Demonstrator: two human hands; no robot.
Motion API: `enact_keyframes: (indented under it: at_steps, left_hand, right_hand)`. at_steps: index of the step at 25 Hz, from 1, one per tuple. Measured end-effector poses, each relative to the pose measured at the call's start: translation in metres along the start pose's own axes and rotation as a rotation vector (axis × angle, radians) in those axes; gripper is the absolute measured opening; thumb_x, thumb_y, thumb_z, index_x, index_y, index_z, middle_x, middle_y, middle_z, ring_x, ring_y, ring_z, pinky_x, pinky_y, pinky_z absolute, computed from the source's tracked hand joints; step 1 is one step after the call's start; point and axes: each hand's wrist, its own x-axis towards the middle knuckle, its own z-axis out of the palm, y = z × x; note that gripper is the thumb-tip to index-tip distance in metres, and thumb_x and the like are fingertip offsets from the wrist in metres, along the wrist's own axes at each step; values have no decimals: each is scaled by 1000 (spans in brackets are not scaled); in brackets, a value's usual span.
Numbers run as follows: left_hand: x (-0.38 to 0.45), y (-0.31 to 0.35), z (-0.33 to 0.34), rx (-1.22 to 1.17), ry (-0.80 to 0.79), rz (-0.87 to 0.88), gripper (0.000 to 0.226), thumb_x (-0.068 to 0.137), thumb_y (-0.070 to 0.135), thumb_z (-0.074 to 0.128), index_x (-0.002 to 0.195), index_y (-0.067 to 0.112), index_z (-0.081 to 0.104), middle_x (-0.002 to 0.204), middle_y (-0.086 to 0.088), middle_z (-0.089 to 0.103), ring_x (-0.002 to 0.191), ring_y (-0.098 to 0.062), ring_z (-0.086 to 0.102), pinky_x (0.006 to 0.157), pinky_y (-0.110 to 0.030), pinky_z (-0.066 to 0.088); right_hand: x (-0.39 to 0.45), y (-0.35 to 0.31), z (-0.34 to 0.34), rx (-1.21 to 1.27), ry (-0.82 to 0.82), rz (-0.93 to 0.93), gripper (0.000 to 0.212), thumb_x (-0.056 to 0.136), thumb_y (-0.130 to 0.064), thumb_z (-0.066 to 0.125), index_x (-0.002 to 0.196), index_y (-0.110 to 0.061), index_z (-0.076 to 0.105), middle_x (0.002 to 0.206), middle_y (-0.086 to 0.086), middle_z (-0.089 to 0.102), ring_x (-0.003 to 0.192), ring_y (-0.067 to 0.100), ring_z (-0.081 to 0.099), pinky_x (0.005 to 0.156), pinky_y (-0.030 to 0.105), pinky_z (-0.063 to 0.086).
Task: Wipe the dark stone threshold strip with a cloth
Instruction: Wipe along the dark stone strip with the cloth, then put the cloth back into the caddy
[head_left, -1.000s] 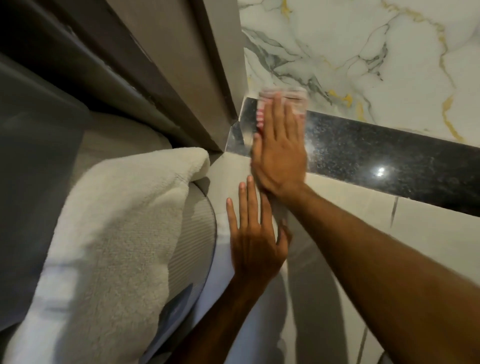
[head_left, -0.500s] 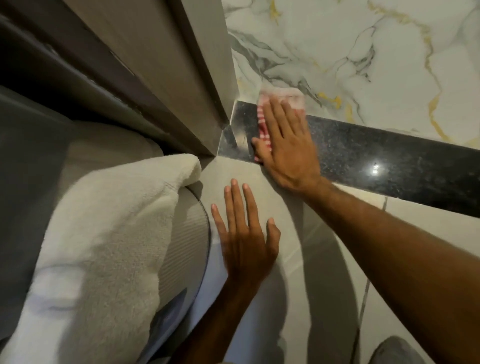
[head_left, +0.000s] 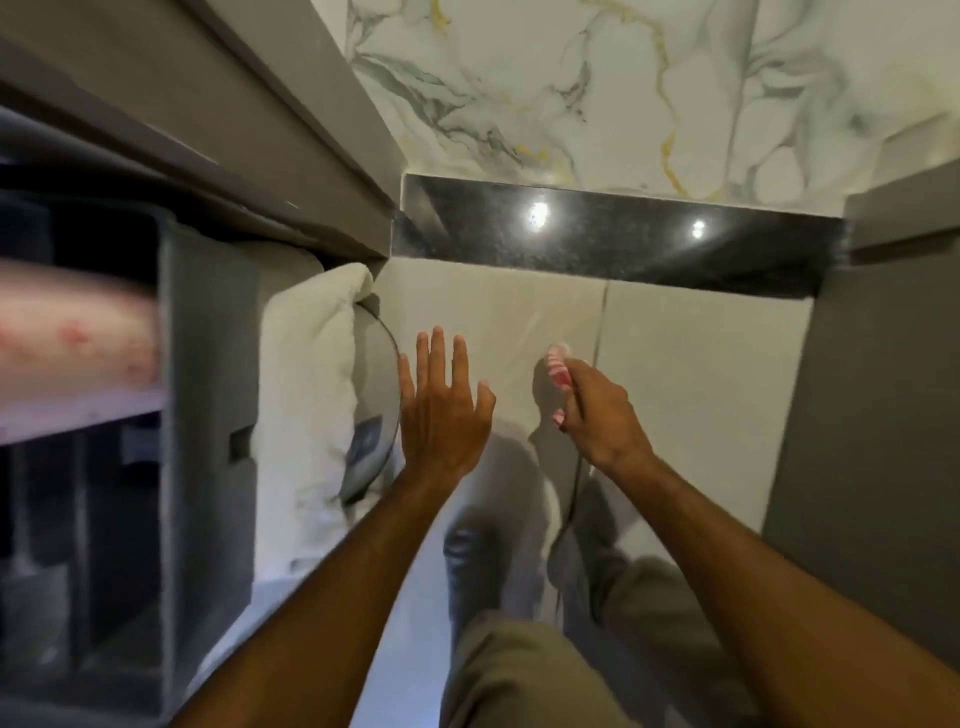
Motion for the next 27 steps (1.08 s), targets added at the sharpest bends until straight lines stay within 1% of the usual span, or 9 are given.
enact_keyframes:
  at_steps: [3,6,9,11,13,17,21,24,27]
  left_hand:
    - [-100,14,-78,-73,7,76,65,108,38,37,164,6,45,175,-24,34,165,-41,30,136,-59,22]
    - [-189,18,-132,-132,158,137,48,105,23,53,143,-1,69,153,-27,63,146,-46,59,122,-66,46]
    - [-272,1,-180,-172,162,109,49,107,26,44,136,-1,73,145,-25,71,138,-44,66,117,-66,50]
    - [-310,-20,-201,-232,121,11,53,110,28,39,143,-1,68,152,-23,66,144,-44,61,123,-62,47]
    - [-338,-50,-218,-237,179,-54,51,110,26,42,141,-3,69,147,-24,69,139,-44,65,118,-60,54]
    - [-335,-130,-242,-222,411,-111,45,107,18,48,132,-9,72,134,-30,74,125,-48,74,102,-62,63]
    - [-267,-209,-248,-286,565,-225,51,113,25,40,149,-5,61,153,-28,63,142,-46,62,118,-62,50]
    - [-211,-236,-236,-301,551,-215,64,114,40,28,167,6,40,174,-21,39,164,-38,35,136,-53,26]
    - [-177,-252,-214,-148,464,-108,73,113,50,21,174,11,21,182,-19,19,170,-36,16,140,-53,11]
  right_hand:
    - [-106,-43,-27,306,53,96,52,117,-46,48,165,-26,51,167,2,59,150,27,62,125,46,54]
    - [-199,-82,-46,305,81,65,49,117,-42,48,161,-20,55,158,10,65,136,30,69,109,29,55]
    - [-280,-133,-49,343,32,12,37,117,-39,50,149,-25,60,146,15,69,112,20,74,105,33,64]
    - [-315,-162,-42,297,-37,-56,42,117,-35,51,155,-19,58,149,13,69,122,24,73,113,45,64]
    - [-338,-196,-31,187,-90,-146,44,117,-27,51,159,-11,55,146,12,69,123,24,72,115,46,62]
    - [-357,-269,19,65,-164,-332,41,118,-26,51,155,-10,57,141,13,72,121,23,72,103,16,56]
    - [-319,-320,111,-88,-223,-410,43,115,-28,59,153,-7,57,150,18,68,134,33,69,120,41,56]
    - [-276,-319,179,-168,-114,-334,38,115,-27,61,147,-8,56,144,15,67,129,29,69,113,40,60]
    - [-246,-302,235,-233,4,-240,56,117,-25,52,167,-5,36,171,19,44,158,35,48,128,47,48]
